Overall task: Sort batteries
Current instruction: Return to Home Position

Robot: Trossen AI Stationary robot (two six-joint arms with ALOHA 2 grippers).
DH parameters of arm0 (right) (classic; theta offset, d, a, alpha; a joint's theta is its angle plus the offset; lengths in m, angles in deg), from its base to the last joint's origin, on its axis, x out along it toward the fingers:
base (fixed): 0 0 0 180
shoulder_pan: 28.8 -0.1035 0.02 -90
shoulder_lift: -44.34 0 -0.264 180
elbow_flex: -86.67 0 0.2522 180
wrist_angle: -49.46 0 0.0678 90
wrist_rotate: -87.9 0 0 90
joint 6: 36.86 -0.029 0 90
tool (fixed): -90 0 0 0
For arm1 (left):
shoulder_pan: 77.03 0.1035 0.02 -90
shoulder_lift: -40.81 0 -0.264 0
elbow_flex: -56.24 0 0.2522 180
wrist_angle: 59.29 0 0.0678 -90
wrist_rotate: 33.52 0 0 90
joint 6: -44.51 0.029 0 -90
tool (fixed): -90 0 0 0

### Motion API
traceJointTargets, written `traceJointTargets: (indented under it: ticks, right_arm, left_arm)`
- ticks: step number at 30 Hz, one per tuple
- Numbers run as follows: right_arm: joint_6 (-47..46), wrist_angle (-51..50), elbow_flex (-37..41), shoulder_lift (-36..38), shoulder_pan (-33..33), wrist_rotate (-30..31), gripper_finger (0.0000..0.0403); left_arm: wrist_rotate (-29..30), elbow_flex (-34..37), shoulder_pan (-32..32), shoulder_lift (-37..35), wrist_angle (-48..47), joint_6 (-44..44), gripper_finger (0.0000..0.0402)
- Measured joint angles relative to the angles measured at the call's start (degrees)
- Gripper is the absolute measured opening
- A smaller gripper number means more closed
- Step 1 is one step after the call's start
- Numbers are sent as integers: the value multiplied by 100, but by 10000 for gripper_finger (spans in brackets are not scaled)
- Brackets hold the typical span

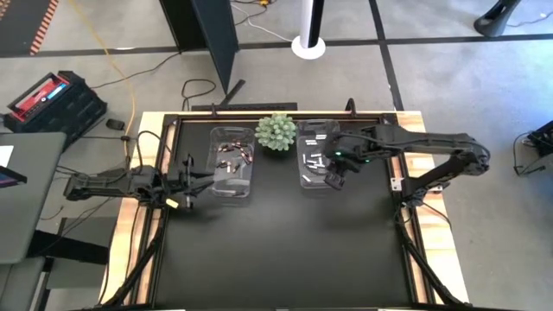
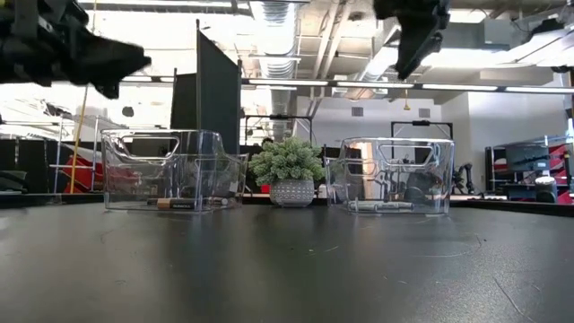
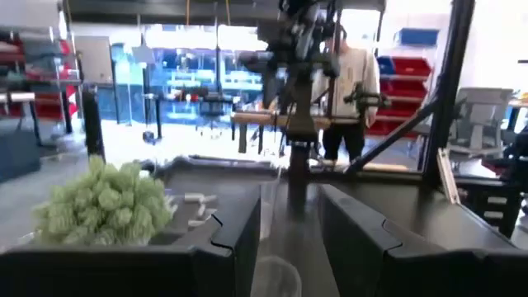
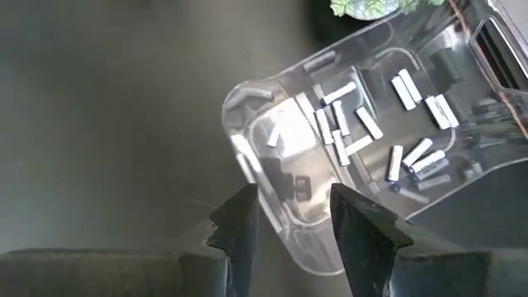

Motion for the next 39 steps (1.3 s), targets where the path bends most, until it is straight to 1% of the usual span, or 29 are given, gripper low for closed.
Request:
traceJointTargets:
  ticks: [4, 6, 11, 16, 20, 26, 32, 39]
  right_arm:
    - [4, 421, 556, 605, -109, 0, 168]
    - [5, 720, 903, 915, -170, -2, 168]
    - [17, 1328, 1642, 1619, -337, -15, 168]
    - [17, 1700, 2132, 2065, -510, -17, 168]
    - [358, 2272, 2649, 2370, -629, -17, 168]
    - [448, 3305, 3704, 2771, -684, -37, 168]
    - [444, 4134, 4782, 3242, -682, -37, 168]
    - [447, 5438, 6027, 4120, -720, -39, 168]
  left_arm:
    - [-8, 7, 2, -10, -244, -78, 118]
    - [-20, 9, 2, -1, -573, -36, 118]
    - [-179, 11, 2, 65, -610, 19, 118]
    - [-177, 13, 4, 62, -604, 218, 118]
    - [-177, 16, 4, 62, -604, 158, 118]
    - [-175, 16, 4, 59, -604, 144, 118]
    - [-175, 20, 4, 59, -604, 143, 118]
    - [-175, 20, 4, 59, -604, 143, 118]
